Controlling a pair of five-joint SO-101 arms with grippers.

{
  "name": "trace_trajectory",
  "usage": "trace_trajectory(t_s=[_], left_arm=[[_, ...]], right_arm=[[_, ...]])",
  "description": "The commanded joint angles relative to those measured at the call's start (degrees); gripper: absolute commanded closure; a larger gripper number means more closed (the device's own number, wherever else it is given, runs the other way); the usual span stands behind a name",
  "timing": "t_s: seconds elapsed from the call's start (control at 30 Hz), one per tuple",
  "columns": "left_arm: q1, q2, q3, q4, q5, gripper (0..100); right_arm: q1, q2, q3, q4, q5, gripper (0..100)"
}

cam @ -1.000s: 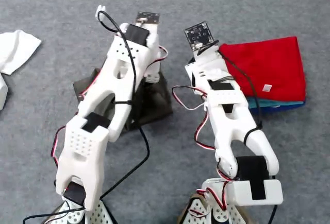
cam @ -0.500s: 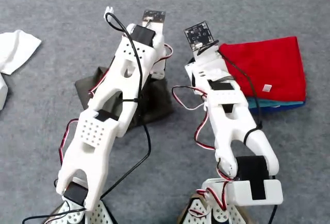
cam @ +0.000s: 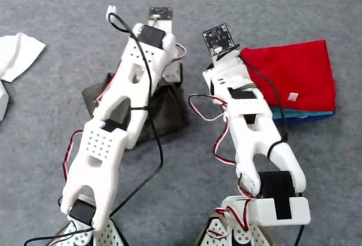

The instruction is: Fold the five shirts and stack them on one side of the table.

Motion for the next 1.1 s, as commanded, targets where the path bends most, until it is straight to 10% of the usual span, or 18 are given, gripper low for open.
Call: trace_trajectory(t_s=[0.0, 0.13, 0.6, 1.07], left_arm=[[-6.68, -9.27, -2.02, 0.7, 0.26, 83], [-16.0, -18.51, -0.35, 0.7, -4.75, 98], [-49.32, -47.25, 47.82, -6.59, -20.13, 98], [-61.63, -67.21, 96.97, -34.81, -26.11, 98]], right_arm=[[-0.31, -1.89, 0.04, -1.32, -0.26, 99.6], [-0.92, -3.38, -0.84, 1.14, -0.09, 99.6], [-26.15, -13.85, -22.73, 55.21, 11.69, 99.6], [-37.23, 12.18, -39.96, 56.09, 11.6, 99.6]])
